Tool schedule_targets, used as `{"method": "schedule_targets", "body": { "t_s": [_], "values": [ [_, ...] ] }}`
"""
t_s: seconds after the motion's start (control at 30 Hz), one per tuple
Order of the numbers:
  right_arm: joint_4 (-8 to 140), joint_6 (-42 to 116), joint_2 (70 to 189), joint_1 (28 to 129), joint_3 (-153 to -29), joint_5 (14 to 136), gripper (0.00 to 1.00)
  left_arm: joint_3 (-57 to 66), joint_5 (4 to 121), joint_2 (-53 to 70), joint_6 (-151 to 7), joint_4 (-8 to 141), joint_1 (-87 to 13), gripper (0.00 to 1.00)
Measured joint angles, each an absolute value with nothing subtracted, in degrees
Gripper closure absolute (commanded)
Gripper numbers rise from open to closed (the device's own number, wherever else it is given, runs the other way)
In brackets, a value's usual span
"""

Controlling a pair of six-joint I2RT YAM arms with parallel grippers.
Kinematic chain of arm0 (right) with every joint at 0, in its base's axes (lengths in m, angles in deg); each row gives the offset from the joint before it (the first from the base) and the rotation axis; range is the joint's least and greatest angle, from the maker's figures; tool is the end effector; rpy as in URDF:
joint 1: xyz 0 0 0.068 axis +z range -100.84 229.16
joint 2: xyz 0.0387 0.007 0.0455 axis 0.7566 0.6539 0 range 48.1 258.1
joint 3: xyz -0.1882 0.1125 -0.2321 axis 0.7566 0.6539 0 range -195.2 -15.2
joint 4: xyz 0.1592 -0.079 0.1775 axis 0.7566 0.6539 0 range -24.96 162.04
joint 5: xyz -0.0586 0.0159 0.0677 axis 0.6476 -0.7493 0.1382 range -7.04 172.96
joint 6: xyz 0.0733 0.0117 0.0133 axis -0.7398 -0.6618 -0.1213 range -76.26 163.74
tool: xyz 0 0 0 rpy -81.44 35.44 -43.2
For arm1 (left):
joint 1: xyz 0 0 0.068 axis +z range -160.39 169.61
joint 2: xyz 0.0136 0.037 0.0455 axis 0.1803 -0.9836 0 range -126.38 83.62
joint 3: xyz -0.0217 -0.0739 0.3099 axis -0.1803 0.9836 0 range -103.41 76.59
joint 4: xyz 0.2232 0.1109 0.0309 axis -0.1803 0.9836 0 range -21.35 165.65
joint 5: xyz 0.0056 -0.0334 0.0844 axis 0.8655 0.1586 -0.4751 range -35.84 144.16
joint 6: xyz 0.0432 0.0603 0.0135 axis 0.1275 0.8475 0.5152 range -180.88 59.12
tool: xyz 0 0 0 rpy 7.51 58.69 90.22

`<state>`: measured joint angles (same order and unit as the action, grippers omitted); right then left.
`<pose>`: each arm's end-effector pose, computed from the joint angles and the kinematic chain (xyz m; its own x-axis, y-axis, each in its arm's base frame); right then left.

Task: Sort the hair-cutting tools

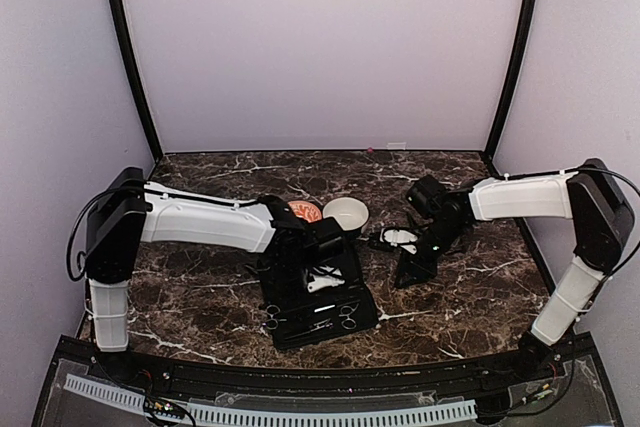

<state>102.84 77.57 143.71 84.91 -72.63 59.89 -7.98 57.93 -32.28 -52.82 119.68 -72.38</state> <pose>0.2319 0.1975 0.1978 -0.3121 -0.8556 -0.4129 -0.9488 0.2588 0.1810 0.1869 -0.3600 0.1874 -0.3367 0.9310 -0.1410 0.9416 0.3336 -0.0458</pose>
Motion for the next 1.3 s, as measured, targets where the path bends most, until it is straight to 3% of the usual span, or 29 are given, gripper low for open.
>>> {"method": "schedule_targets", "body": {
  "t_s": [0.37,0.77,1.3],
  "values": [
    [102.97,77.57,144.22,85.17,-72.69,59.89,0.68,4.0,54.72,-15.08,-59.14,120.38,-70.87,0.57],
    [103.25,77.57,144.31,85.61,-72.74,60.0,0.68,9.9,55.98,-15.08,-60.69,120.29,-69.37,0.58],
    [103.78,77.57,144.33,85.61,-72.74,60.16,0.68,9.24,59.57,-20.32,-59.97,119.15,-69.37,0.79]
  ]
}}
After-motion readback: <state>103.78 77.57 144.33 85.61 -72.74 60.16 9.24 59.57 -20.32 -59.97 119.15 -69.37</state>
